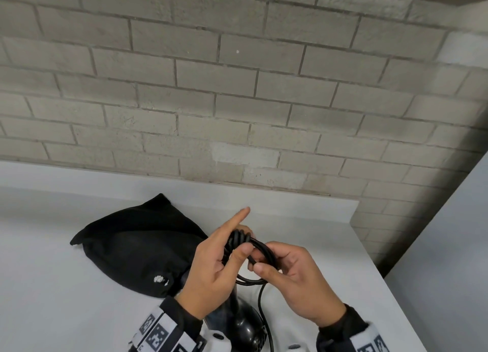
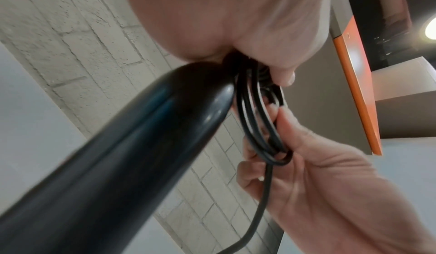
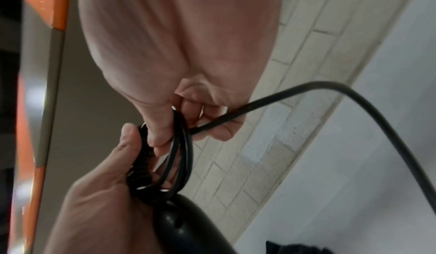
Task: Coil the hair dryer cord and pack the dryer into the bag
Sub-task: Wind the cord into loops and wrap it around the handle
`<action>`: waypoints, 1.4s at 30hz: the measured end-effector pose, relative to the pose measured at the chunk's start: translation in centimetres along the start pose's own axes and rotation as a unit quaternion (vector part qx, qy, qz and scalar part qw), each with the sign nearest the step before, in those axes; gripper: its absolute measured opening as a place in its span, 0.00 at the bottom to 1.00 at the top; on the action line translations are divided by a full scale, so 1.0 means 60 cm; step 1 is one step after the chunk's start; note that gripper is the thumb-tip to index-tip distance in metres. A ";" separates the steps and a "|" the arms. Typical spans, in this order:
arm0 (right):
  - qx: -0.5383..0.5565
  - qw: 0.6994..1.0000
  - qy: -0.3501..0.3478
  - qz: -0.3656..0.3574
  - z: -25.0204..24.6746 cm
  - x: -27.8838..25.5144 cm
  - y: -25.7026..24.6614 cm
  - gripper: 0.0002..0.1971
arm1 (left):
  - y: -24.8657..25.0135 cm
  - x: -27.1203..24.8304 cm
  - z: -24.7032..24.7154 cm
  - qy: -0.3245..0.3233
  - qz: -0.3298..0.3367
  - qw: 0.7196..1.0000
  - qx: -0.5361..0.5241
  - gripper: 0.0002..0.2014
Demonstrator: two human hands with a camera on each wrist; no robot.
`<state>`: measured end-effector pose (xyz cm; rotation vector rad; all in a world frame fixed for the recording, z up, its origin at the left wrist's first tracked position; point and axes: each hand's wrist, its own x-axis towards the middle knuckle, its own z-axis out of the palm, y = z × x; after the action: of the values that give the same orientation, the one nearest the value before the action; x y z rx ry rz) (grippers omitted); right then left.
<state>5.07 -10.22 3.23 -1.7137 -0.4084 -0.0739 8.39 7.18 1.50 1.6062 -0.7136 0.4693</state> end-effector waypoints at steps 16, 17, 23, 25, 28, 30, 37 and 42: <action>0.072 0.993 0.097 -0.003 0.016 0.008 -0.008 0.19 | 0.015 0.000 -0.015 -0.057 -0.004 0.987 0.151 0.12; 0.101 0.990 0.098 0.000 0.016 0.007 -0.009 0.20 | 0.015 -0.001 -0.011 -0.047 -0.004 0.989 0.139 0.12; 0.194 0.979 0.063 0.022 0.013 0.001 -0.020 0.25 | 0.015 -0.006 0.007 0.028 0.049 0.995 0.080 0.17; 0.192 0.980 0.051 0.026 0.010 -0.001 -0.023 0.27 | 0.011 -0.007 0.008 0.049 0.063 0.995 0.054 0.15; 0.202 0.978 0.050 0.030 0.009 -0.004 -0.026 0.28 | 0.007 -0.010 0.008 0.063 0.065 0.995 0.029 0.13; 0.212 0.975 0.050 0.036 0.011 -0.004 -0.025 0.28 | 0.007 -0.011 0.008 0.067 0.057 0.996 0.014 0.18; 0.204 0.978 0.022 0.047 0.008 -0.007 -0.027 0.27 | 0.009 -0.008 0.010 0.063 0.062 0.995 0.040 0.10; 0.113 0.994 -0.001 -0.003 0.002 -0.011 -0.030 0.33 | 0.009 -0.005 0.012 0.066 0.040 0.995 0.061 0.09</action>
<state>3.87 -9.99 4.75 -1.4891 -0.4068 -0.0289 7.74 6.52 1.57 1.6470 -0.6623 0.6826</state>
